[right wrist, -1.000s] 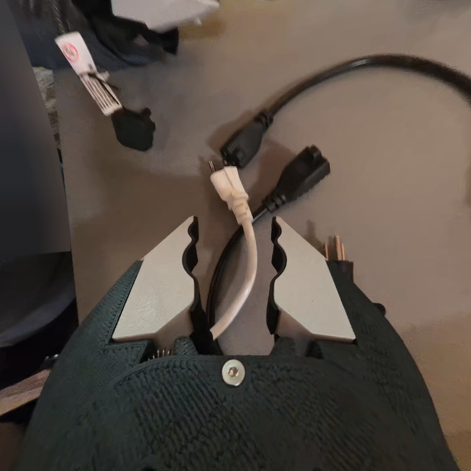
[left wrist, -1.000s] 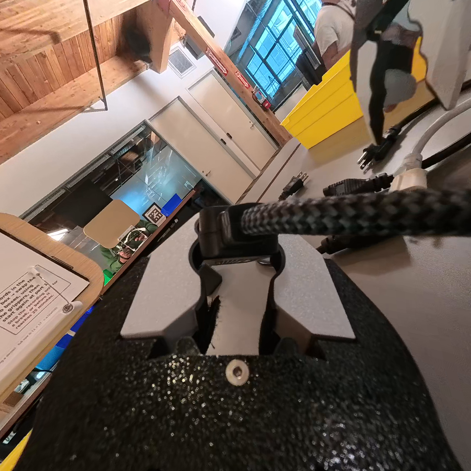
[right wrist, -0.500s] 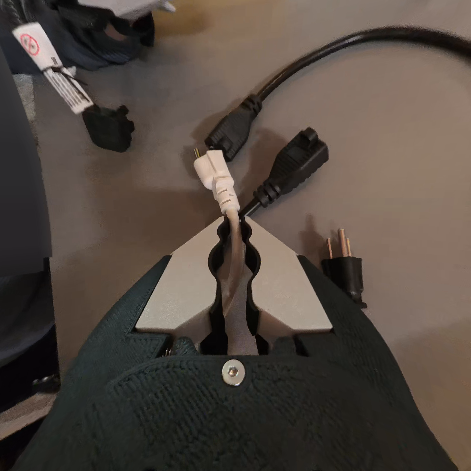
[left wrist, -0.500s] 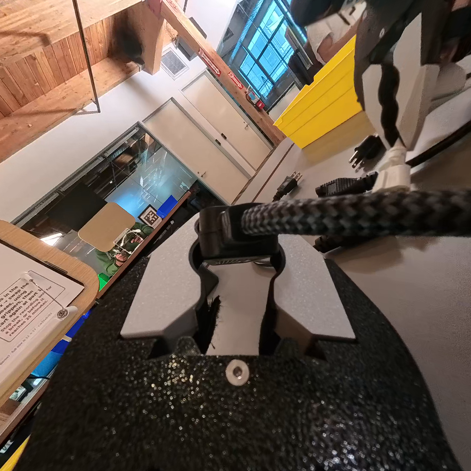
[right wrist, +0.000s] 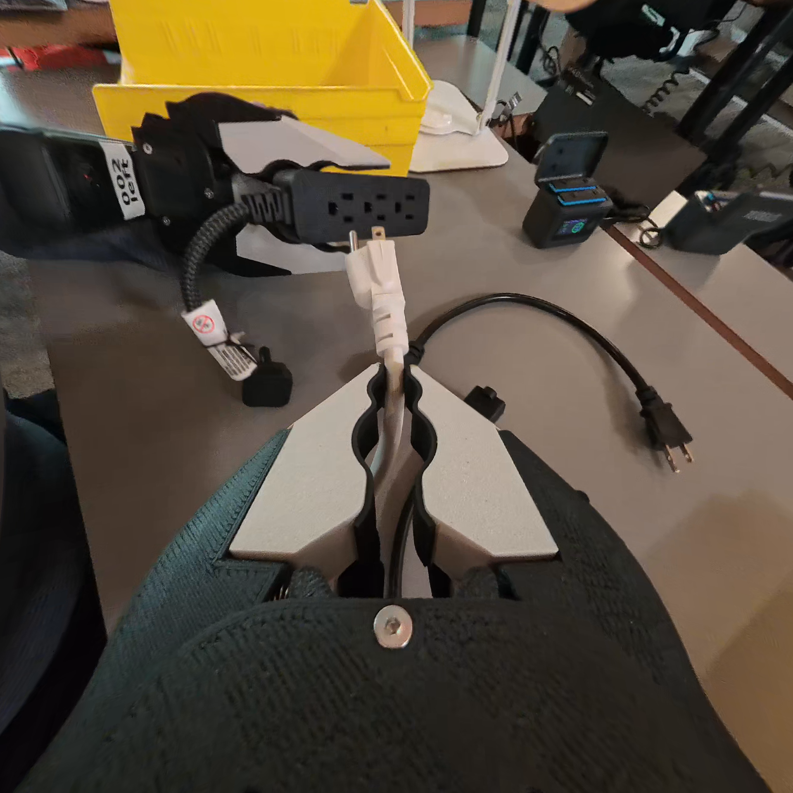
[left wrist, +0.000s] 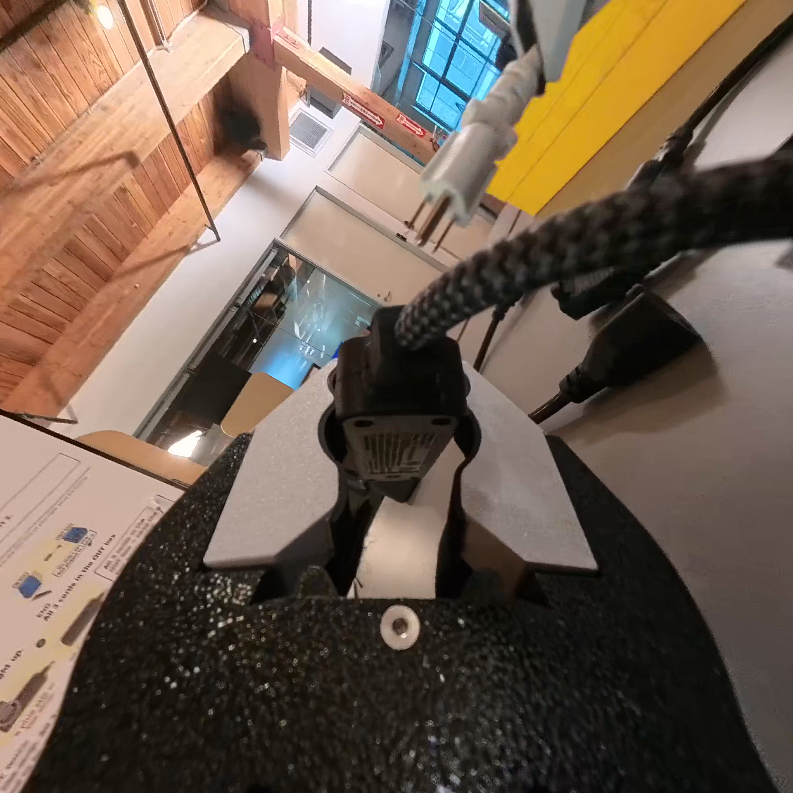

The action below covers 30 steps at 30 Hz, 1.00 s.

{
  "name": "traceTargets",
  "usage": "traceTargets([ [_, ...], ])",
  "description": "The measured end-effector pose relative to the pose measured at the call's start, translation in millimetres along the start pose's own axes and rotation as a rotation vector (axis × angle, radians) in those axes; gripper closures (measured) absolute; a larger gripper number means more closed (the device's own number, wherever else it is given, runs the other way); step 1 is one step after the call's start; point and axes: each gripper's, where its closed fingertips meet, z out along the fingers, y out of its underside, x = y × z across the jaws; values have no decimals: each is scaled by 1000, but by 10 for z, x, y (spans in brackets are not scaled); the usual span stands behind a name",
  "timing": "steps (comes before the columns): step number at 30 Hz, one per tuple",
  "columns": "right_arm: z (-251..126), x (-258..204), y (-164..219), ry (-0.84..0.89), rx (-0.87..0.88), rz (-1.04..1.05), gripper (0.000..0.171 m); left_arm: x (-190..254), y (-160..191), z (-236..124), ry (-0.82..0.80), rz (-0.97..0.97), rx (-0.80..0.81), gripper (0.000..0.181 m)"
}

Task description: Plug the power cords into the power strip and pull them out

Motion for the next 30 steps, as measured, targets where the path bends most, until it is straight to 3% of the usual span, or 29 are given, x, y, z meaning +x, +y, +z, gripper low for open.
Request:
traceTargets([
  [6,70,-113,-177,-9,-125,-130,165,-15,-99,-35,-24,40,57,132],
  [11,115,-283,-127,-167,-215,-101,165,-35,-208,-89,-42,109,119,132],
  [17,96,-302,-110,-238,-297,-86,165,31,-428,-184,-40,209,210,133],
  [30,120,-321,-71,-273,-460,-145,165,59,-464,-212,-31,216,226,134],
])
